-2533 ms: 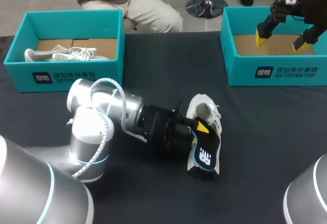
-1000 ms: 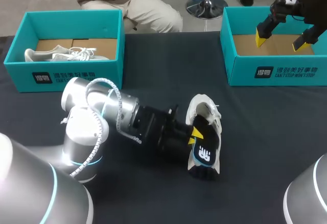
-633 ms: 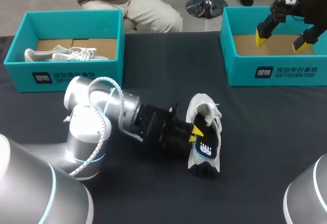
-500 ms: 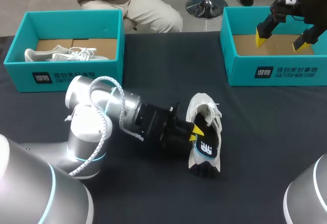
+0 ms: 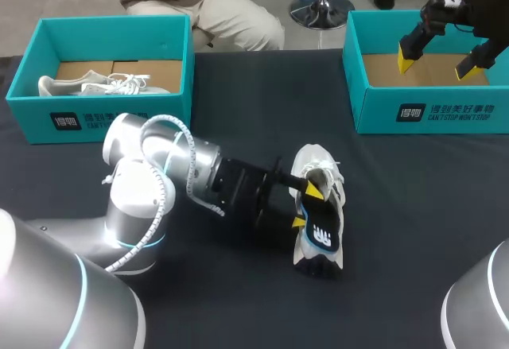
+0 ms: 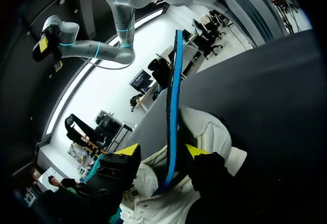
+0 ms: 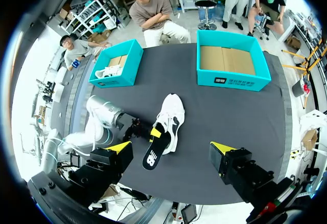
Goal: Take the shoe out of the shoebox, open the shoe tongue, remove and reinsert the insole, then place the shoe into the shoebox
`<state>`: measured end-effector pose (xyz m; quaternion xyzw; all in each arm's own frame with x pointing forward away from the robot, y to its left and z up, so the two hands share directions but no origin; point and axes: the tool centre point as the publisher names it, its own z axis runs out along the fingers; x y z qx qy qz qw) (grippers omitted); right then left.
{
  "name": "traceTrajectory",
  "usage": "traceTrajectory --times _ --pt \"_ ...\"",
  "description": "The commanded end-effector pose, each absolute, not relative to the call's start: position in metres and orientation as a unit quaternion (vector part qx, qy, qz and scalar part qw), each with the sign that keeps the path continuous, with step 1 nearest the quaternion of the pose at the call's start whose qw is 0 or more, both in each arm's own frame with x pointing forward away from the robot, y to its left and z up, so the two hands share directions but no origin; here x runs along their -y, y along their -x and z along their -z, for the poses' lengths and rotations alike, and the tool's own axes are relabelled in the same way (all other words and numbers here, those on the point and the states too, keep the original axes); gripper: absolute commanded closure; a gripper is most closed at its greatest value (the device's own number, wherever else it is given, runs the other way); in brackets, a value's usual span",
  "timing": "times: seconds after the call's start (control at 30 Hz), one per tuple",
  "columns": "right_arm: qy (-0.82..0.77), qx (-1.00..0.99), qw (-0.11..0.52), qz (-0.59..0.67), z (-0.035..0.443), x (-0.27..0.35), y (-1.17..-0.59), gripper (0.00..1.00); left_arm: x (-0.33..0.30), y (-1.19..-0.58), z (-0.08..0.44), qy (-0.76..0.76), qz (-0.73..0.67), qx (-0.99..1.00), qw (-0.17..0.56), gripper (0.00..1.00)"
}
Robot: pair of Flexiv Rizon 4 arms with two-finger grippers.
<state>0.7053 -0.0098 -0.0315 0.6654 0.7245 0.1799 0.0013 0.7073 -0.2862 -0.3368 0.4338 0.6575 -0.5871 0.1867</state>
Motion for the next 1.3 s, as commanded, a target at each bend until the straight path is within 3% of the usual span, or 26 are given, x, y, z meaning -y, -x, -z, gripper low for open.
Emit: traceTrajectory --times 0.03,0.17,0.47,0.6,0.67,1.3 --pt "-0.666 -0.725 0.0 -0.177 0.031 0.008 -0.708 0.0 0.287 -0.699 0.336 -0.436 0.588 -0.656 0.186 0.35" --pt "-0.666 -0.725 0.0 -0.177 0.031 0.008 -0.708 0.0 0.289 -0.692 0.334 -0.44 0.59 -0.652 0.183 0.5" --pt "-0.666 -0.725 0.0 -0.177 0.031 0.008 -0.708 0.0 0.287 -0.688 0.332 -0.44 0.594 -0.649 0.182 0.63" --pt "-0.666 -0.725 0.0 -0.177 0.031 0.008 -0.708 0.0 0.285 -0.685 0.332 -0.443 0.595 -0.646 0.179 0.8" --pt "-0.666 -0.725 0.0 -0.177 0.031 0.008 -0.708 0.0 0.285 -0.684 0.332 -0.443 0.596 -0.646 0.177 1.0" --pt "-0.666 -0.725 0.0 -0.177 0.031 0.008 -0.708 0.0 0.287 -0.703 0.34 -0.439 0.593 -0.65 0.182 1.0"
